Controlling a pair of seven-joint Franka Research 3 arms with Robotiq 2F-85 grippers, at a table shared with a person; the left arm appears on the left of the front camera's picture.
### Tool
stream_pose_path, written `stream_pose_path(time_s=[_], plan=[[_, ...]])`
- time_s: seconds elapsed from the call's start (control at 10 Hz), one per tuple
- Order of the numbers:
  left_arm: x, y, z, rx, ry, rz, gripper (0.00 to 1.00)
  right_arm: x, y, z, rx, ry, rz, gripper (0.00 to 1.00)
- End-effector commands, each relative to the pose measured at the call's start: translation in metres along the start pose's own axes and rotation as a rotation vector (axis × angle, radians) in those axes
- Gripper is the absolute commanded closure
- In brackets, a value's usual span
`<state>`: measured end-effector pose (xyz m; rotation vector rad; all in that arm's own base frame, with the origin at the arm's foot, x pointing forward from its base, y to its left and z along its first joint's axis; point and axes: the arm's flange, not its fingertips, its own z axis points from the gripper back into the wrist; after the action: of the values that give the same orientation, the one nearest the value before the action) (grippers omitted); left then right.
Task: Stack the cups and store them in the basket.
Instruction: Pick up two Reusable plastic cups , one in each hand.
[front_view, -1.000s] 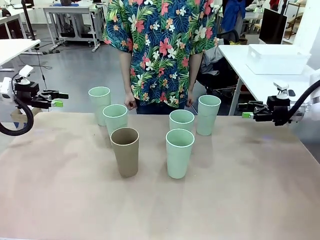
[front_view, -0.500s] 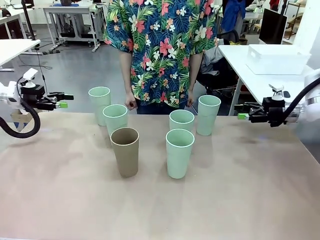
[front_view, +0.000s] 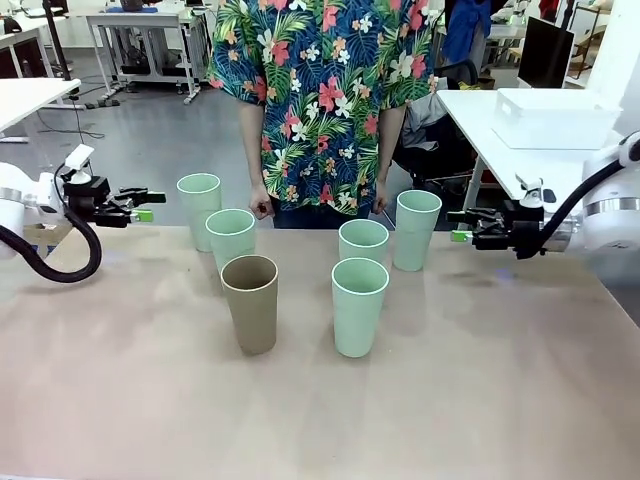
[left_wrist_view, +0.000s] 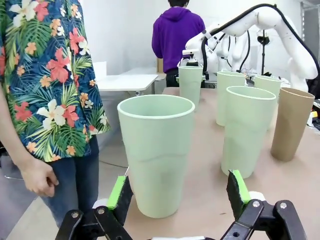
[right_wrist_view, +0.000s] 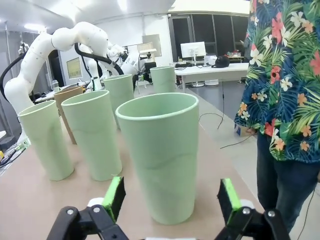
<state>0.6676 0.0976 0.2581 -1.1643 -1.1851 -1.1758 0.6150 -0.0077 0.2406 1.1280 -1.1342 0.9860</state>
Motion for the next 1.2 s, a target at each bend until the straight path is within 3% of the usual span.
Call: stream_pose_path(time_s=[0.0, 0.2, 1.1], plan=[[-0.003, 0.001, -0.011, 0.013, -0.032, -0.041, 0.00, -0.003, 0.000, -0.015, -0.015, -0.020, 0.022, 0.00], [-0.005, 0.002, -0.020, 0.052, -0.037, -0.060, 0.00, -0.004, -0.001, -0.023, 0.007, -0.006, 0.016, 0.00], [-0.011, 0.005, -0.048, 0.013, -0.022, -0.046, 0.00, -0.013, -0.002, -0.029, 0.020, -0.007, -0.005, 0.00]])
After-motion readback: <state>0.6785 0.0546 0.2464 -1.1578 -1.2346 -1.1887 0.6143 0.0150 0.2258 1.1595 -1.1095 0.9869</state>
